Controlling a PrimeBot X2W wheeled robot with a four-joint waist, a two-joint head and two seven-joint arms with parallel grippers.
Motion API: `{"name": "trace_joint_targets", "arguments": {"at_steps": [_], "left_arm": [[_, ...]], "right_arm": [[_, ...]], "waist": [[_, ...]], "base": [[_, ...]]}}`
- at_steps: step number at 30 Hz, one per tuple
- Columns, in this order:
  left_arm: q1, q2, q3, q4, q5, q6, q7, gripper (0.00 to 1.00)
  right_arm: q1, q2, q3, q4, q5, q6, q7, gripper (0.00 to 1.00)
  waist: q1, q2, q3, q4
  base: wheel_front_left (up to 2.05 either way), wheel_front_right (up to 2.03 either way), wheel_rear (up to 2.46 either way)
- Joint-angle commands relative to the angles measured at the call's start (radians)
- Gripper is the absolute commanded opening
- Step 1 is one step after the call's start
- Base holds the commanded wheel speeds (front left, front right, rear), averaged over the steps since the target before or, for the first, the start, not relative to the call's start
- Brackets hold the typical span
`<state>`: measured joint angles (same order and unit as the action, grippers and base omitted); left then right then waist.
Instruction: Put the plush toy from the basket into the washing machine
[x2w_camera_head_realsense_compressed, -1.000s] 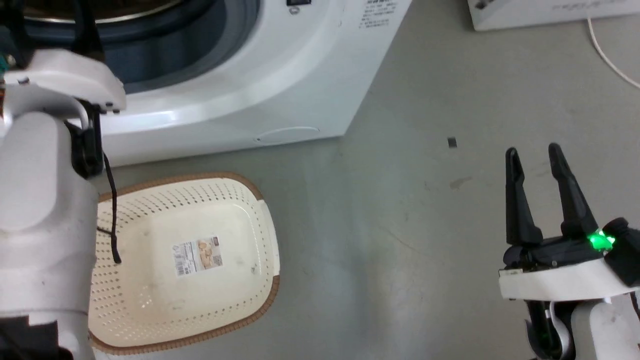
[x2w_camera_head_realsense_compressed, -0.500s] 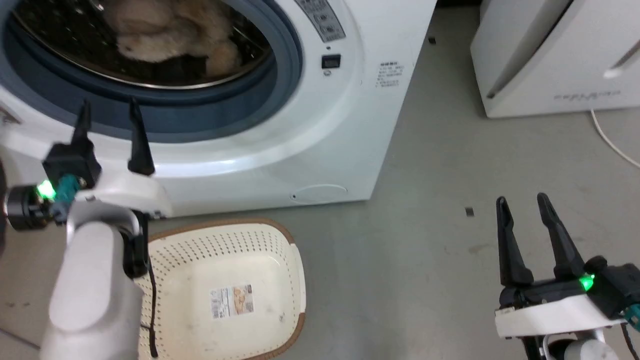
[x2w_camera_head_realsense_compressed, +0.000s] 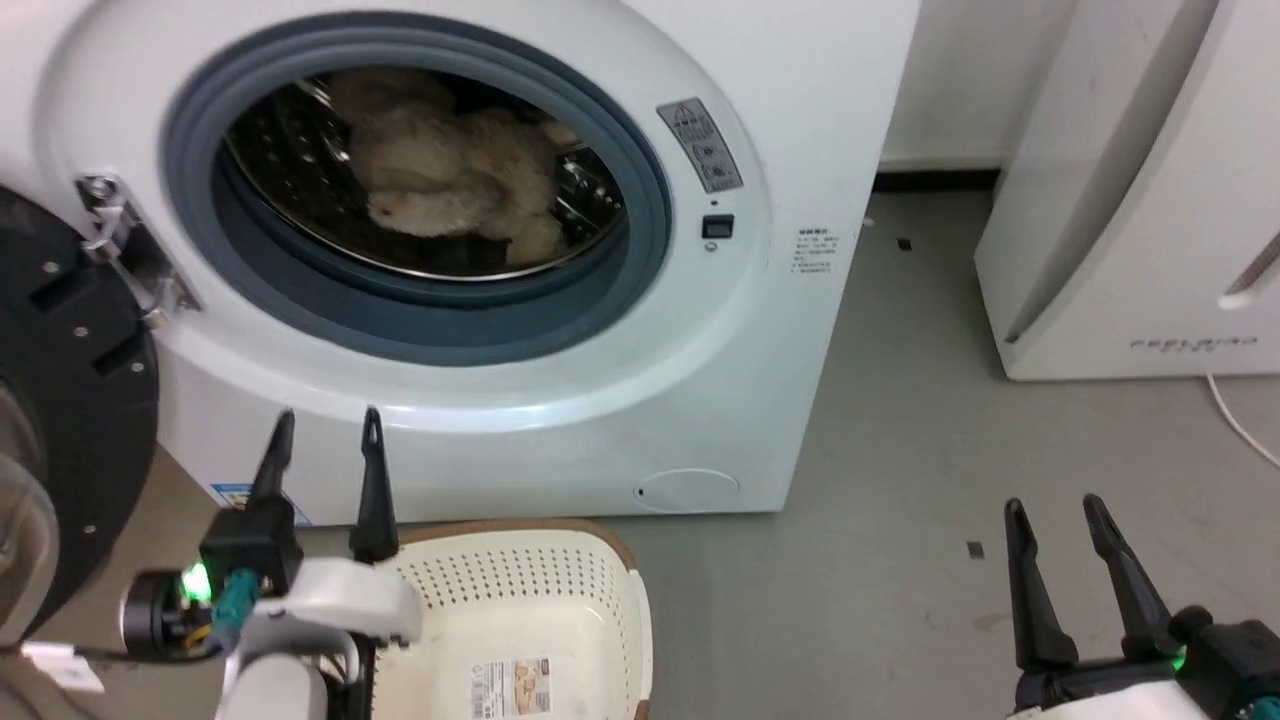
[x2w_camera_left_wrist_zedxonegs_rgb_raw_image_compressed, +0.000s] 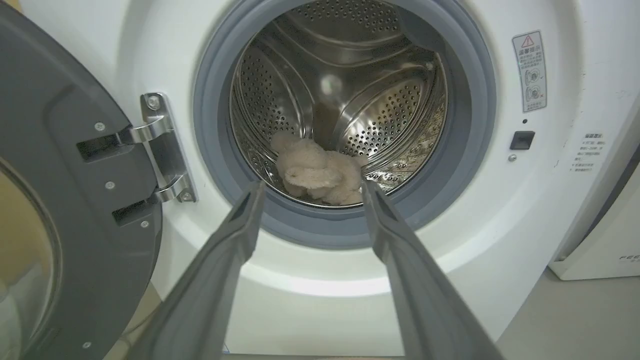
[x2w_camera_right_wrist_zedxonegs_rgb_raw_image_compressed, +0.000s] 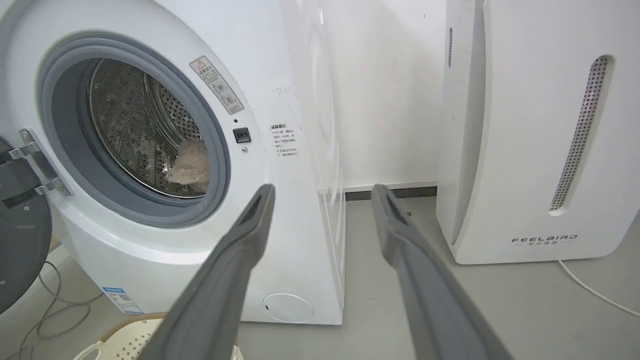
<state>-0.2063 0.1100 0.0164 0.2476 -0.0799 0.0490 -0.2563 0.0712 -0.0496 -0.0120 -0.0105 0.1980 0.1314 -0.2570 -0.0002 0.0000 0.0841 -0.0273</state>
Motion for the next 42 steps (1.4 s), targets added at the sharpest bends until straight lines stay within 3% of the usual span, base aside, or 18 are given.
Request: {"name": "trace_joint_targets", "arguments": {"at_steps": [1,14,25,26,42], "left_arm": [[0.033,-0.009,0.005,-0.010,0.001,-0.007,-0.006,1.00],[0.206,-0.047,0.028,-0.097,0.016,-0.042,-0.006,1.00],[0.234,-0.056,0.024,-0.081,0.035,-0.043,-0.006,1.00],[0.226,-0.056,0.025,-0.082,0.030,-0.043,0.001,0.00],[0.224,-0.057,0.021,-0.100,0.035,-0.043,0.029,0.00]], "right_arm": [[0.021,-0.001,-0.008,0.001,-0.009,-0.001,-0.005,1.00],[0.073,-0.001,-0.015,-0.002,-0.003,-0.001,-0.005,1.00],[0.077,-0.001,-0.019,0.000,-0.006,-0.001,-0.005,1.00],[0.064,0.000,-0.017,0.000,-0.004,0.000,0.001,0.00],[0.049,0.000,-0.013,0.001,-0.025,0.000,0.029,0.00]], "waist": [[0.0002,0.0000,-0.033,0.021],[0.0002,0.0000,-0.090,0.055],[0.0002,0.0000,-0.094,0.068],[0.0002,0.0000,-0.094,0.068],[0.0002,0.0000,-0.093,0.064]], "base": [[0.00,0.00,0.00],[0.00,0.00,0.00],[0.00,0.00,0.00],[0.00,0.00,0.00],[0.00,0.00,0.00]]}}
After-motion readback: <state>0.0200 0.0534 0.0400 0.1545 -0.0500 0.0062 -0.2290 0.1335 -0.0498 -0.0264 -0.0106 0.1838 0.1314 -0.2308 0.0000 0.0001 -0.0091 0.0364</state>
